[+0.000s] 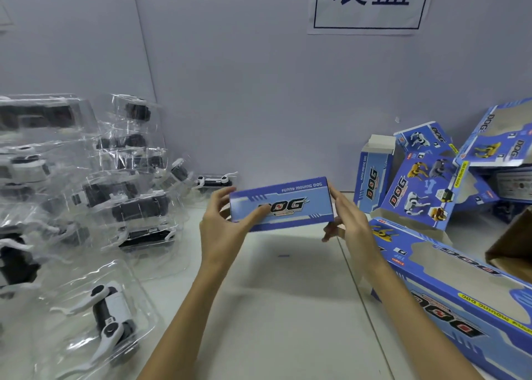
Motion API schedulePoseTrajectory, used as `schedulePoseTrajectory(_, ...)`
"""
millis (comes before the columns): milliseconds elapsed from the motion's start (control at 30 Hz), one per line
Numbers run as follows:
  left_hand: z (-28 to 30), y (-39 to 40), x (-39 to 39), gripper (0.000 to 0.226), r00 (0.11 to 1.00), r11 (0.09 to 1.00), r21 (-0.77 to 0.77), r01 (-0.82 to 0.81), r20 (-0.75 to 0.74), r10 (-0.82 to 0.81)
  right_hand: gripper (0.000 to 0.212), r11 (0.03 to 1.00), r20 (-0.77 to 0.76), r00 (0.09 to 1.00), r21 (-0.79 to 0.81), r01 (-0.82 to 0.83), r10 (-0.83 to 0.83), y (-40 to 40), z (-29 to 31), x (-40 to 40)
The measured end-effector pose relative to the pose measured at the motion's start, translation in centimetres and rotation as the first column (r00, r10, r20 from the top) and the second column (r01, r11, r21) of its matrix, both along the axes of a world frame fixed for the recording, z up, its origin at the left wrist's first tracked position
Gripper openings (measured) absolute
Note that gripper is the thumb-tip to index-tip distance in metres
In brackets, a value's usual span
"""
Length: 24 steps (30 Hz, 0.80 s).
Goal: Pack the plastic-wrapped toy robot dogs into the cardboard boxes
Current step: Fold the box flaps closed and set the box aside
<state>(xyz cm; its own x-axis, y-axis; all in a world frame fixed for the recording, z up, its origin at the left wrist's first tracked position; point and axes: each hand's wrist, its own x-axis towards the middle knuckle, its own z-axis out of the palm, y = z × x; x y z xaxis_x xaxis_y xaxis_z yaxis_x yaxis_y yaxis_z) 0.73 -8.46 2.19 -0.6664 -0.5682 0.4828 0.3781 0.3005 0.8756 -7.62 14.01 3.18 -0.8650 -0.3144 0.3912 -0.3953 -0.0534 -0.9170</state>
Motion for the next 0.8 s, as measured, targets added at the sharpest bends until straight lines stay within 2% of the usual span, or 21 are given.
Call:
schedulePoseTrajectory(100, 0.2, 0.2, 0.0, 0.054, 0.999, 0.975, 0.223, 0.008, -0.032, -0.001, 0.069, 0.989, -0.113, 0.993, 0.145, -0.009, 0.025, -0.2, -0.6, 0.8)
schedulePoseTrajectory(133, 0.4, 0.2, 0.1, 0.051, 0.999, 0.969, 0.246, 0.025, -0.035, -0.017, 0.075, 0.983, -0.15, 0.988, 0.186, -0.005, 0.034, -0.3, -0.7, 1.0)
schedulePoseTrajectory(200, 0.7, 0.2, 0.4, 0.058, 0.995, 0.959, 0.268, 0.095, -0.054, -0.083, 0.087, 0.974, -0.216, 0.976, 0.225, 0.023, 0.027, -0.5, -0.8, 1.1)
schedulePoseTrajectory(233, 0.9, 0.2, 0.5, 0.064, 0.991, 0.957, 0.259, 0.131, -0.068, -0.117, 0.084, 0.969, -0.26, 0.965, 0.234, 0.085, -0.022, -0.6, -0.7, 1.1)
schedulePoseTrajectory(267, 1.1, 0.3, 0.7, 0.069, 0.987, 0.959, 0.236, 0.157, -0.073, -0.144, 0.073, 0.959, -0.296, 0.95, 0.227, 0.17, -0.099, -0.7, -0.5, 1.0)
schedulePoseTrajectory(333, 1.1, 0.8, 0.6, 0.073, 0.983, 0.969, 0.168, 0.184, -0.047, -0.179, 0.051, 0.937, -0.269, 0.93, 0.173, 0.302, -0.25, -0.7, -0.2, 0.9)
schedulePoseTrajectory(433, 0.6, 1.6, 0.3, 0.064, 0.966, 0.964, 0.088, 0.253, 0.038, -0.257, 0.048, 0.925, -0.203, 0.921, 0.122, 0.36, -0.331, 0.0, 0.2, 0.7)
schedulePoseTrajectory(500, 0.4, 2.0, 0.1, 0.057, 0.953, 0.943, 0.151, 0.297, 0.019, -0.304, 0.043, 0.926, -0.231, 0.921, 0.142, 0.35, -0.313, 0.2, 0.5, 0.8)
schedulePoseTrajectory(600, 0.4, 2.0, 0.1, 0.047, 0.968, 0.937, 0.242, 0.251, -0.033, -0.251, 0.031, 0.942, -0.241, 0.938, 0.164, 0.294, -0.251, -0.2, 0.4, 0.9)
schedulePoseTrajectory(700, 0.2, 2.0, 0.0, 0.057, 0.969, 0.933, 0.264, 0.246, -0.048, -0.242, 0.037, 0.964, -0.192, 0.957, 0.112, 0.241, -0.217, -0.8, 0.4, 1.4)
schedulePoseTrajectory(800, -0.1, 1.7, -0.1, 0.062, 0.971, 0.928, 0.289, 0.236, -0.046, -0.233, 0.033, 0.963, -0.175, 0.967, 0.16, 0.216, -0.187, -1.0, -0.4, 1.7)
